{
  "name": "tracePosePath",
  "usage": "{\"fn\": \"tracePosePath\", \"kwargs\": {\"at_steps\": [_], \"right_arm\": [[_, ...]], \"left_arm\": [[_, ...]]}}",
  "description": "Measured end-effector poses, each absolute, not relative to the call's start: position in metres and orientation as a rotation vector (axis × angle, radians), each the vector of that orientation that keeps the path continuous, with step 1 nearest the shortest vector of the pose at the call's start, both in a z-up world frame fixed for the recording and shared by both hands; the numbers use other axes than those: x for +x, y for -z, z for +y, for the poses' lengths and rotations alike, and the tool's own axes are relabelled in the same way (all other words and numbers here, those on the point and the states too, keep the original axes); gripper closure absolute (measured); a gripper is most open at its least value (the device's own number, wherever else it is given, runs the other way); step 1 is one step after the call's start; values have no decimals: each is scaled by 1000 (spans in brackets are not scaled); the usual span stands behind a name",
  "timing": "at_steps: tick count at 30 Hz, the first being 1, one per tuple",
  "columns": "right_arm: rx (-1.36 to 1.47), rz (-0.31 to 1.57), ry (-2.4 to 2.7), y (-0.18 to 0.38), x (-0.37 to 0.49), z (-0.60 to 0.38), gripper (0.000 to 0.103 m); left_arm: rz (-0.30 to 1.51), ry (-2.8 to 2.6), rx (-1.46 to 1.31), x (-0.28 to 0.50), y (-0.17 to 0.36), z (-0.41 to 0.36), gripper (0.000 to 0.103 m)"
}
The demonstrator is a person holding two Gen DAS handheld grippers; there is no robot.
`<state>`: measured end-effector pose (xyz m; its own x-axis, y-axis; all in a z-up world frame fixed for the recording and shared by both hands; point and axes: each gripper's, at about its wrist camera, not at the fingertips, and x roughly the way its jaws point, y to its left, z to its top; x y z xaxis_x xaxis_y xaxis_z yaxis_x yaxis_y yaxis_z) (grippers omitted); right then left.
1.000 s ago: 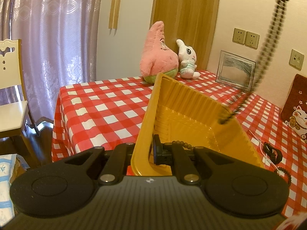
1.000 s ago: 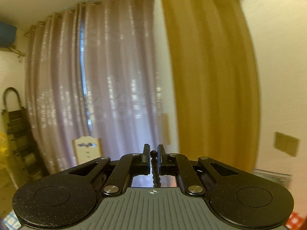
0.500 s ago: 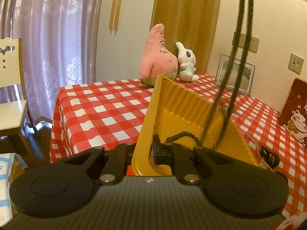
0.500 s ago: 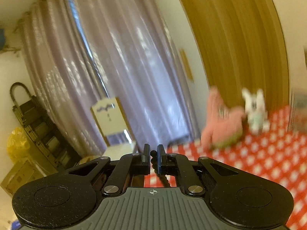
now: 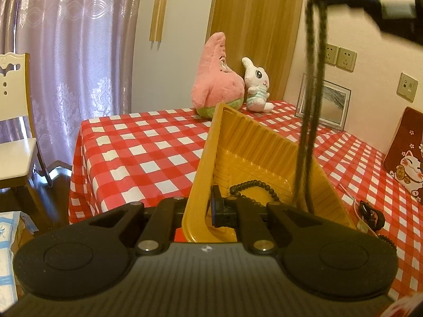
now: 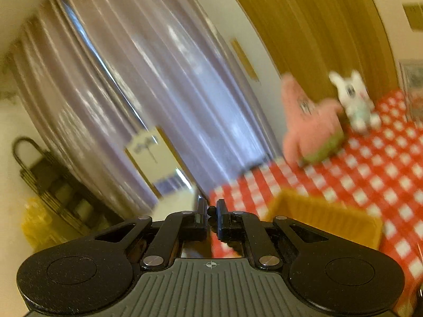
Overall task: Organize jewelry
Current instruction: 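Lift the bead necklace high with the right gripper above the tray, then lower the bead necklace into the tray and open the right gripper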
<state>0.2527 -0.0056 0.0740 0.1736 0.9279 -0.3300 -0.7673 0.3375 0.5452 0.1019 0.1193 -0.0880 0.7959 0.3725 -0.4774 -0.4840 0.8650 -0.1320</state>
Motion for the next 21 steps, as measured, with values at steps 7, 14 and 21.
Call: {"fn": "tracePosePath", "kwargs": {"at_steps": [7, 14, 21], "right_arm": [[409, 636, -1275, -81, 251, -17, 96], [352, 963, -1081, 22, 260, -12, 96], [285, 1062, -1019, 65, 261, -5, 96]], "left_arm": [[457, -465, -255, 102, 88, 119, 96], [462, -468, -256, 101, 89, 119, 96], [466, -469, -253, 101, 89, 118, 96]]}}
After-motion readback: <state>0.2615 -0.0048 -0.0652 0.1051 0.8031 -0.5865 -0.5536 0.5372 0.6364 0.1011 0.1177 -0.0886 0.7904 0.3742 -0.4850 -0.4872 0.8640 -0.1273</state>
